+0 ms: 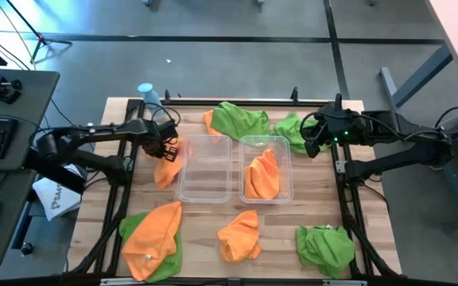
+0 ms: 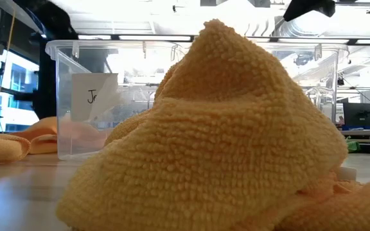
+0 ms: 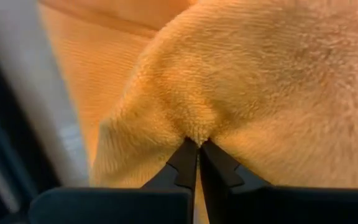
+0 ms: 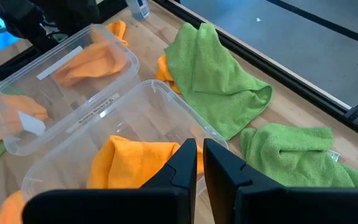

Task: Sort microfiber towel by color & place in baskets
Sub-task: Put the orange towel into the right transparent bin

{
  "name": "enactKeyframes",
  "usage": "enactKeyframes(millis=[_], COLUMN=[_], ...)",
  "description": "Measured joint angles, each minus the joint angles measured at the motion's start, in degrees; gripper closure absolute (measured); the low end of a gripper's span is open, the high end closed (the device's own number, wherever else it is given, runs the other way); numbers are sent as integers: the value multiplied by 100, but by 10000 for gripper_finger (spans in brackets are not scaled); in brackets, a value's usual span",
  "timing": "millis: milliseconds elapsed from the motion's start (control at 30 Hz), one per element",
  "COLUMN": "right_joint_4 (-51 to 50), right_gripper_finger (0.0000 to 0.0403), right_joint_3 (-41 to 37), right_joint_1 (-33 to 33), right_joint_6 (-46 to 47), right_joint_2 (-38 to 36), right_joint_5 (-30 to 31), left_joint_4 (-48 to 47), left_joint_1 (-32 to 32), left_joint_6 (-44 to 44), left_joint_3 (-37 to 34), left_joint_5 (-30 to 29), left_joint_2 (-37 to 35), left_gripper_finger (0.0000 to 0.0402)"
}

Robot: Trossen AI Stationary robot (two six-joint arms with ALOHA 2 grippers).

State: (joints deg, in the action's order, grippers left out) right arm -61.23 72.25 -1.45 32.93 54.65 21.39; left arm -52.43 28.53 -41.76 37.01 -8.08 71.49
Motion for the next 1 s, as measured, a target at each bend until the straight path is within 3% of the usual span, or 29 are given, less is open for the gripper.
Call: enactKeyframes(millis=[300, 500, 733, 1000], right_joint_4=[-20, -441, -1468, -1136], right_gripper_finger=[381, 384, 401, 402], right_joint_3=[0, 0, 0, 0], right_joint_1=[0, -2, -2, -2], right_joint_6=[-146, -461, -147, -766], right_joint_2=[0, 2, 2, -92], right_joint_5=[35, 158, 156, -50], left_joint_4=[-1067, -1119, -1055, -974], left_joint_1=[-318, -656, -1175, -1666], left_joint_6=[-163, 277, 975, 1709], left_joint_3=[973, 1868, 2975, 4326], left_joint_5=[-503, -668, -748, -894], left_joint_2=[-1820, -2451, -2049, -788], left_gripper_finger=[401, 401, 401, 401])
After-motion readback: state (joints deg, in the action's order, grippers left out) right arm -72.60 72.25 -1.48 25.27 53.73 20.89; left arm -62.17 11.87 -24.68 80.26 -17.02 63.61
